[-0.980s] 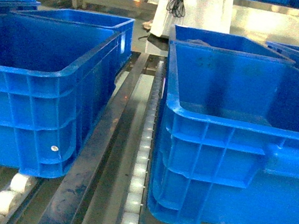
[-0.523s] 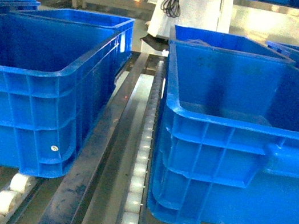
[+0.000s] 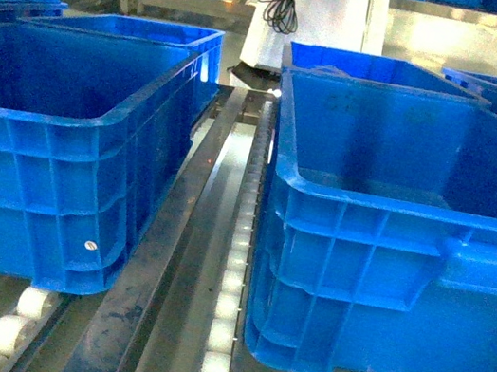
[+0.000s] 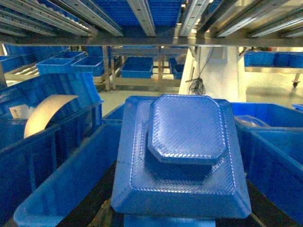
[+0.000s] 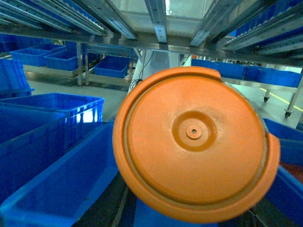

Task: Sort blue parts and orange caps into right shelf containers

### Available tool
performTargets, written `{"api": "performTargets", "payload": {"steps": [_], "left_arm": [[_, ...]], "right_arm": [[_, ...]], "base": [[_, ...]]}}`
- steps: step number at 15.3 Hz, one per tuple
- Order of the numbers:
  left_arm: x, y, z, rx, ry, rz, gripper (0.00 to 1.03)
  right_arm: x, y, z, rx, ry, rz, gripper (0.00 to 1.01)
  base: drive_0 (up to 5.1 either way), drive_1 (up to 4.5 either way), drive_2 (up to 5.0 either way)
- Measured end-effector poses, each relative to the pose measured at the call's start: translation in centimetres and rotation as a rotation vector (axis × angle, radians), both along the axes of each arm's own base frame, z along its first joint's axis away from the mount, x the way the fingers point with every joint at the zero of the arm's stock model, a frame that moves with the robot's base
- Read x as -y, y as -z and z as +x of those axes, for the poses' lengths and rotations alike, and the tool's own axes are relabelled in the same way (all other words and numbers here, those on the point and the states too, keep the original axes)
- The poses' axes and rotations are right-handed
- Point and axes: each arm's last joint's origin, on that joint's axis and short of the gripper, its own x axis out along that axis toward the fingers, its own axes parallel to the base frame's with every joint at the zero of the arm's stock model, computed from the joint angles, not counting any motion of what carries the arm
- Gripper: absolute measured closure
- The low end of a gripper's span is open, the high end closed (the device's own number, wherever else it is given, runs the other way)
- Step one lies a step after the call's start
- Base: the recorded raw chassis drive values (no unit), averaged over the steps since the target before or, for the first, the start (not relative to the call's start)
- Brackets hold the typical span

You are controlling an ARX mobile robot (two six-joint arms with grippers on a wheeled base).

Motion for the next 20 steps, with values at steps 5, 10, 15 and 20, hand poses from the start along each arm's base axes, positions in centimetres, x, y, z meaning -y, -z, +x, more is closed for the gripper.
{"api": "performTargets", "payload": {"steps": [5, 10, 15, 20], "left_arm": [[-1.7, 0.3, 14.1, -0.234, -0.028, -0.039, 0.60], [-1.9, 2.6, 16.2, -0.284, -0.030, -0.079, 0.06], [-2.1, 2.4, 16.1, -0.284, -0.015, -0.083, 0.05], [-2.2, 2.4, 16.1, -0.289, -0.001, -0.084, 0.05]], "right_arm": [[0.2, 1.9, 12.9, -0.276, 0.056, -0.069, 0.61], [-0.4, 1.5, 15.0, -0.304, 0.060, -0.075, 0.18], [-0.4, 1.6, 15.0, -0.318, 0.035, -0.042, 0.03], [-0.1, 1.8, 15.2, -0.328, 0.021, -0.012, 0.03]], "base": [[0.0, 0.00, 0.0], [0.0, 0.00, 0.0], [0.0, 0.00, 0.0], [0.0, 0.00, 0.0]]}}
